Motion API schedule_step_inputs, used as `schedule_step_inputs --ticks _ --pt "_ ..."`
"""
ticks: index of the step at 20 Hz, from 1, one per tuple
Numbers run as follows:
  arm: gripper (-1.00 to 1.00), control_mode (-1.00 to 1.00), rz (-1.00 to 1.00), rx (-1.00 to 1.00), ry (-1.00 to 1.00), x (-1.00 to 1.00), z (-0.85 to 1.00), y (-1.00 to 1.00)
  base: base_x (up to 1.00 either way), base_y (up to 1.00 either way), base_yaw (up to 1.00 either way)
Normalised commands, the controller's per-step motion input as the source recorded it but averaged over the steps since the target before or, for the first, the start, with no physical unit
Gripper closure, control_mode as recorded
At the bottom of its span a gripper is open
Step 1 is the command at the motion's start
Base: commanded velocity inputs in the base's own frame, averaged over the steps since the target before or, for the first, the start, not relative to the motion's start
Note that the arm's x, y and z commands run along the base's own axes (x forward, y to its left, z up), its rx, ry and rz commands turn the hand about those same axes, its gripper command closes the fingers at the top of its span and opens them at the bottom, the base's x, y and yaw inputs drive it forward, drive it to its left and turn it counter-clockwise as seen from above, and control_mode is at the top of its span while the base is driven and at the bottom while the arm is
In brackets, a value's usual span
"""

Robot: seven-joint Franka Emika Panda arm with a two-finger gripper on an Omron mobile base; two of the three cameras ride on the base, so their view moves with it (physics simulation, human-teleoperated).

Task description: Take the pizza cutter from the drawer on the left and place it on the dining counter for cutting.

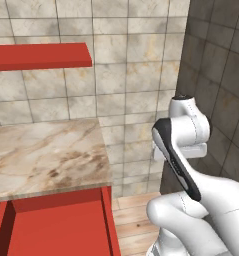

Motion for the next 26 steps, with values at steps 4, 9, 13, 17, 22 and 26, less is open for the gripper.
schedule_step_inputs --ticks 4,9,13,17,22,26 --pt "1.0 -1.0 0.0 0.0 0.0 0.14 0.0 0.0 0.0 0.0 0.0" --pt "1.0 -1.0 0.0 0.0 0.0 0.07 0.0 -0.02 0.0 0.0 0.0" --pt "1.0 -1.0 0.0 0.0 -0.01 0.0 0.0 -0.12 0.0 0.0 0.0" --pt "1.0 -1.0 0.0 0.0 -0.02 0.0 0.0 -0.11 0.0 0.0 0.0" --pt "1.0 1.0 0.0 0.0 0.0 0.0 0.0 -0.02 -0.11 -0.16 0.0" --pt "1.0 1.0 0.0 0.0 0.0 0.0 0.0 0.0 -0.64 -0.27 0.0"
